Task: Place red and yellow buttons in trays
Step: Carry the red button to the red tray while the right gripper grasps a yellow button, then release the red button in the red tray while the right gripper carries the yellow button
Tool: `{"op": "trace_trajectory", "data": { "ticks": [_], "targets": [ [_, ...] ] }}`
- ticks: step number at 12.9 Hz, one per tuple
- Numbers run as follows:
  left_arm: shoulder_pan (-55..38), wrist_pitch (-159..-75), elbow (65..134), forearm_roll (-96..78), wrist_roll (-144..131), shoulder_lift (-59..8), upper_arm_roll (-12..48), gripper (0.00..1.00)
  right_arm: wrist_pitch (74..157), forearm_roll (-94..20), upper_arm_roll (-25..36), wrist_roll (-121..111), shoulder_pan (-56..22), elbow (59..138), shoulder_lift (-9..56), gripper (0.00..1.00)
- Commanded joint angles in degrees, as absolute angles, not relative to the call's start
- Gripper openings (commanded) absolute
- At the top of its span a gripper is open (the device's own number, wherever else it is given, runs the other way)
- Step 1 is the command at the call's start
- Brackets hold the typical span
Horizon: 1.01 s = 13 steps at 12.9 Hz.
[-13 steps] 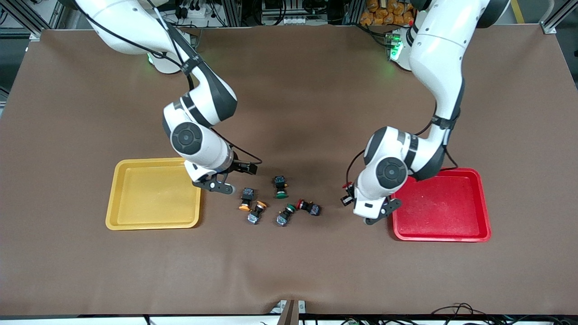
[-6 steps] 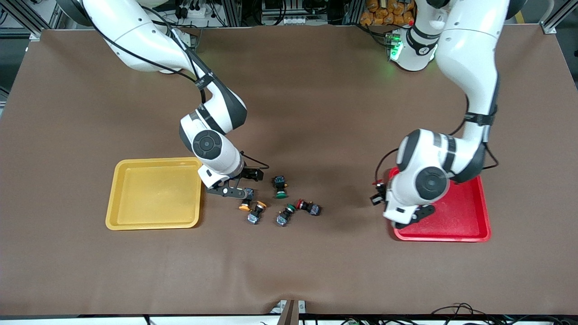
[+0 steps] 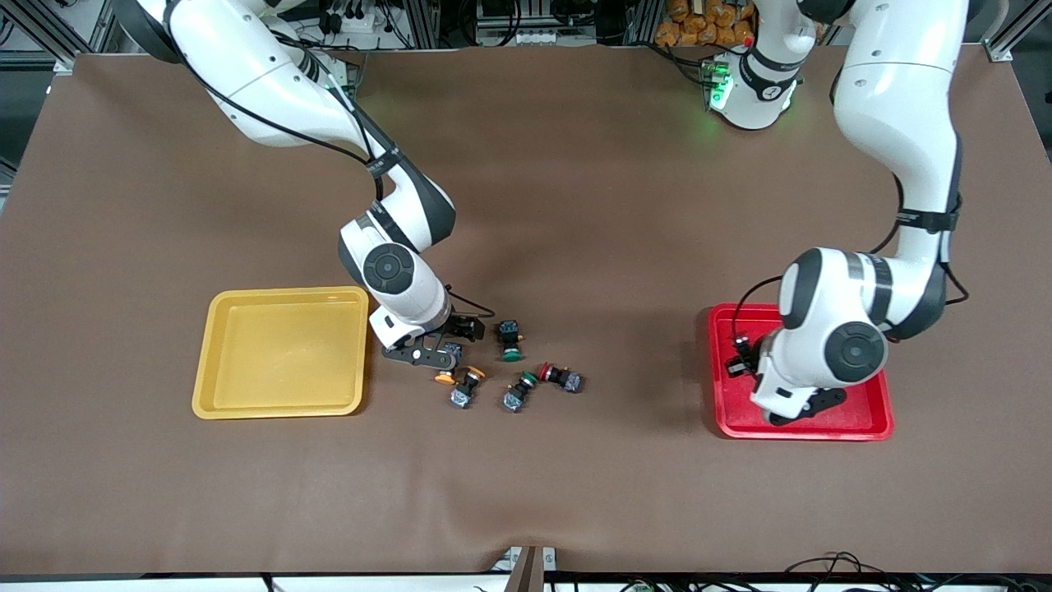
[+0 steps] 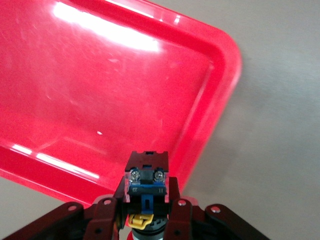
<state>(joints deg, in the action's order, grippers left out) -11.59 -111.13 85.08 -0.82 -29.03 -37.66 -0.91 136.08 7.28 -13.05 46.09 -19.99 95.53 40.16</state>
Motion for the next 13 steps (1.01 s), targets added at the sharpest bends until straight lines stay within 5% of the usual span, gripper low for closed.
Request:
{"op": "trace_trajectory", "data": {
  "ticks": [1, 6, 10, 11, 13],
  "targets": [
    [-8.01, -110.65, 85.87, 0.61, -23.66, -37.18, -0.35, 0.00, 136.49, 9.14, -9.33, 48.25, -23.81, 92.56, 42.71, 1.00],
    [-2.03, -113.72, 85.69, 2.64, -12.95, -39.54, -0.26, 0.00, 138.78, 9.23, -8.27, 48.87, -24.08, 92.02, 44.03, 0.94],
    [1.23, -116.53, 85.69, 2.72, -4.76, -41.65, -0.35, 0.00, 140.36, 10.20, -8.17, 48.78, -24.00, 91.41, 44.82, 0.69],
    [1.58, -117.85, 85.69, 2.72, -3.96, -42.53, -0.44, 0.00, 140.88, 10.20, -8.17, 48.78, -23.99, 91.41, 44.82, 0.60],
    [1.93, -120.05, 85.61, 5.78, -3.52, -44.20, -0.27, 0.01, 140.98, 10.20, -8.17, 48.78, -23.99, 91.32, 44.82, 0.24]
  ]
}}
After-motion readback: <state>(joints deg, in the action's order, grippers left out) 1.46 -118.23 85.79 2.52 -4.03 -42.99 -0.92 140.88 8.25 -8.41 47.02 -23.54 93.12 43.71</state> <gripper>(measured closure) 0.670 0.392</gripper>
